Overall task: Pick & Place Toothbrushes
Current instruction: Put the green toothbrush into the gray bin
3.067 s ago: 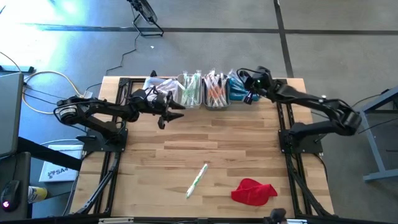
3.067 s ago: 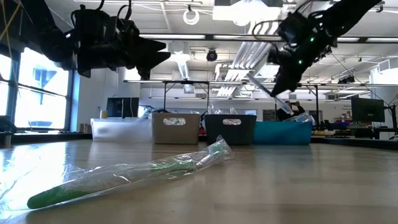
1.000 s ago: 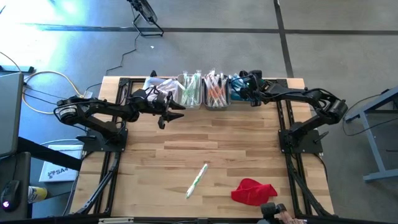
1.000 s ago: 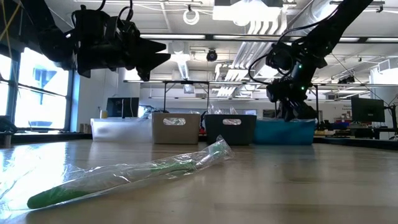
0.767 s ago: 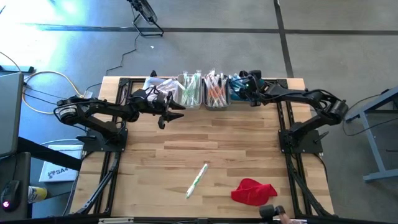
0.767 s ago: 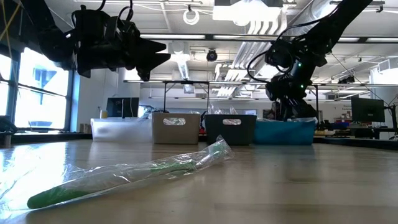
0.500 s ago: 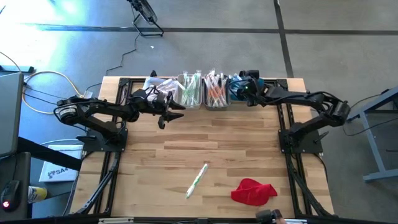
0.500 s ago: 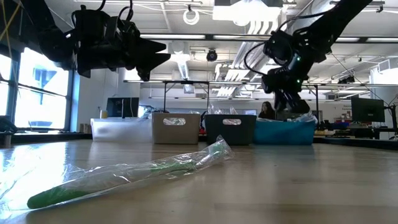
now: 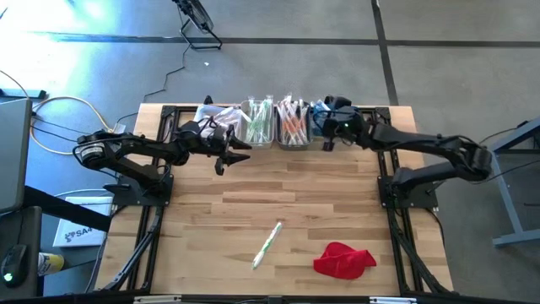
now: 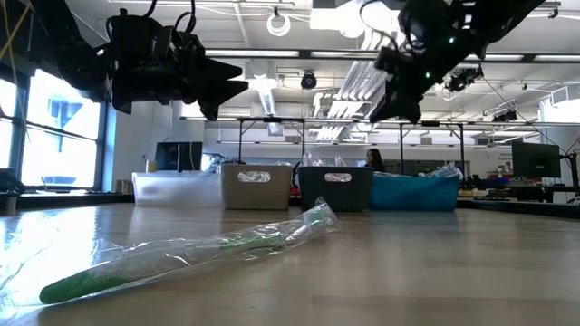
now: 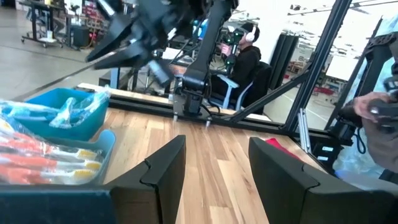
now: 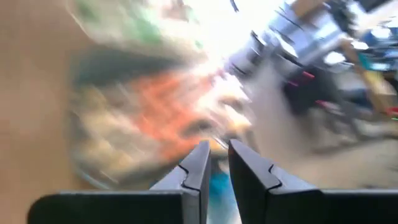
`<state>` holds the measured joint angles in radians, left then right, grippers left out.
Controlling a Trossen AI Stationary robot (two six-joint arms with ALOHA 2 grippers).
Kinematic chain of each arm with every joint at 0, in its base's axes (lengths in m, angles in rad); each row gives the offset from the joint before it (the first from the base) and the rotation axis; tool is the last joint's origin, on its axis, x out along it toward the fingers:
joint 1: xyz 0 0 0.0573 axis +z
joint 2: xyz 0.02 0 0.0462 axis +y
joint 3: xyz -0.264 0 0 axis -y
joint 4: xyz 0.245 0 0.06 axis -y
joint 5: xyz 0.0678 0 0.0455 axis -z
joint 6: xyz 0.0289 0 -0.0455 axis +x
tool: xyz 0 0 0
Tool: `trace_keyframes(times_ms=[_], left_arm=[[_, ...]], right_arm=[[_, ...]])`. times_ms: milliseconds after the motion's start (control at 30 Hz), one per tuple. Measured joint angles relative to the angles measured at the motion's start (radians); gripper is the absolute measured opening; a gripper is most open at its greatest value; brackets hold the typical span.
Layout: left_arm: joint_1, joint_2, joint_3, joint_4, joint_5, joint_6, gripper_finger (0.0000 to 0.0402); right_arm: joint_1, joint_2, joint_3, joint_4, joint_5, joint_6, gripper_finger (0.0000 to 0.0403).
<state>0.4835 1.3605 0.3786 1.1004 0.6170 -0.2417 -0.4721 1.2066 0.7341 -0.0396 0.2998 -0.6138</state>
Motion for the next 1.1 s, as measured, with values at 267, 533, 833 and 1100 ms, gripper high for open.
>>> trace_keyframes(times_ms=[267, 533, 833, 1100], left_arm=[[0.0, 0.0, 0.0, -0.038, 0.0, 0.0, 0.0173], [0.0, 0.0, 0.0, -0.088, 0.002, -0.003, 0.0173], [-0.01, 0.0, 0.0, -0.11, -0.008, -0.082, 0.0173], [-0.191, 0.0, 0.0, -0.11, -0.199, -0.049, 0.0173]], right_arm=[[0.069, -0.075, 0.0, -0.001, -0.321, 0.361, 0.005], [0.165, -0.081, 0.0, -0.017, -0.5, 0.551, 0.005], [0.294, -0.079, 0.0, -0.005, -0.535, 0.526, 0.005], [0.317, -0.078, 0.0, 0.024, -0.535, 0.504, 0.005]])
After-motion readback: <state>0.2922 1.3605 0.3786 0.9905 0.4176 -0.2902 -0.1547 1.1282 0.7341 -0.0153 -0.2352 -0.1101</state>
